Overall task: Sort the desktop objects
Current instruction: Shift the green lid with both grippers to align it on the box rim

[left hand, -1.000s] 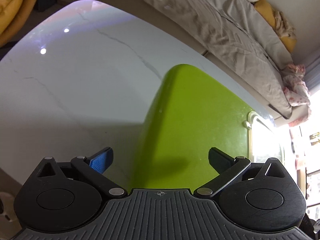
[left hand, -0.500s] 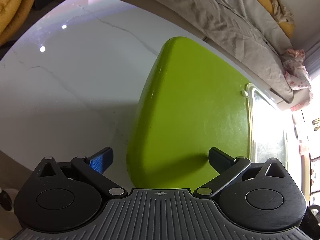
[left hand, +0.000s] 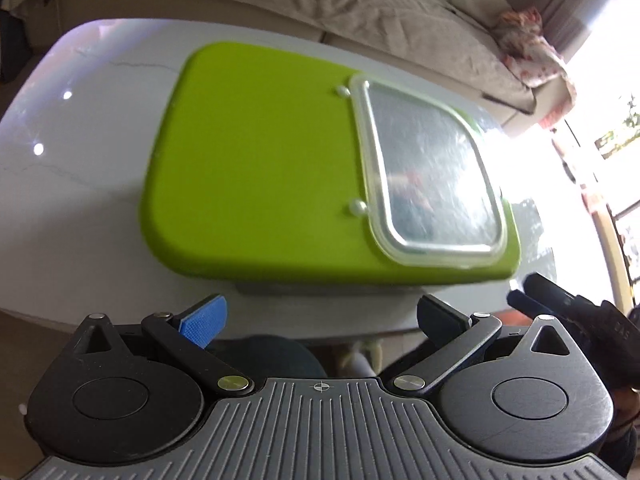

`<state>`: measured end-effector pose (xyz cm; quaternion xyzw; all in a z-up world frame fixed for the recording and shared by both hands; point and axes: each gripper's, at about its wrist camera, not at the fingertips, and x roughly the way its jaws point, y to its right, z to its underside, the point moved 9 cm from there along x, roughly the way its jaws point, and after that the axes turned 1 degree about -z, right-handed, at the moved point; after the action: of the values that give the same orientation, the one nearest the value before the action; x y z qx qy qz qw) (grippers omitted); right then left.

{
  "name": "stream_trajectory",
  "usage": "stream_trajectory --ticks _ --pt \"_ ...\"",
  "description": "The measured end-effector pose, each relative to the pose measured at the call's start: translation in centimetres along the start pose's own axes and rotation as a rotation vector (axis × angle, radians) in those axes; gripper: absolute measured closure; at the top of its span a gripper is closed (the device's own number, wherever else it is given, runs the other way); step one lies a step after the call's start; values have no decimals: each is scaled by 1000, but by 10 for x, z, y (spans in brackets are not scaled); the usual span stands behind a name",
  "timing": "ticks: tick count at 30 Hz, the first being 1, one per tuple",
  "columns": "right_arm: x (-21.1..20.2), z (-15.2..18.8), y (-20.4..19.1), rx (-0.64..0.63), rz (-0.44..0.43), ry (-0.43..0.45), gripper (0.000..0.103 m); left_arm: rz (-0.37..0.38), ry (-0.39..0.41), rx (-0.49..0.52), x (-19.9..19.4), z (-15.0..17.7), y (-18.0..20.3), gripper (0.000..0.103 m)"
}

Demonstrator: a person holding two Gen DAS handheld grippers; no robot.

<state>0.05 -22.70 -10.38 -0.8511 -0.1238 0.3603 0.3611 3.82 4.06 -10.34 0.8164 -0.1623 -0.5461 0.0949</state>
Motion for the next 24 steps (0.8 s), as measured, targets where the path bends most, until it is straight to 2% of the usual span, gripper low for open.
stream_trajectory --ticks 2,5,8,10,16,21,24 --pt "11 11 3 22 21 -30 20 -28 -43 -14 18 10 1 0" --pt "20 24 13 116 22 -56 15 -69 -47 -134 38 16 -14 0" --pt "23 27 22 193 4 -53 11 -53 -38 -273 48 17 -29 0" --pt "25 27 28 229 -2 -40 11 -46 -46 -302 56 16 -33 0" --pt "49 17 44 273 68 1 11 -117 -71 -269 80 9 -42 0" --pt "67 19 55 308 32 -16 11 -53 -112 -319 95 9 -51 0" --pt "71 15 57 313 4 -23 11 -58 -103 -300 95 3 -51 0"
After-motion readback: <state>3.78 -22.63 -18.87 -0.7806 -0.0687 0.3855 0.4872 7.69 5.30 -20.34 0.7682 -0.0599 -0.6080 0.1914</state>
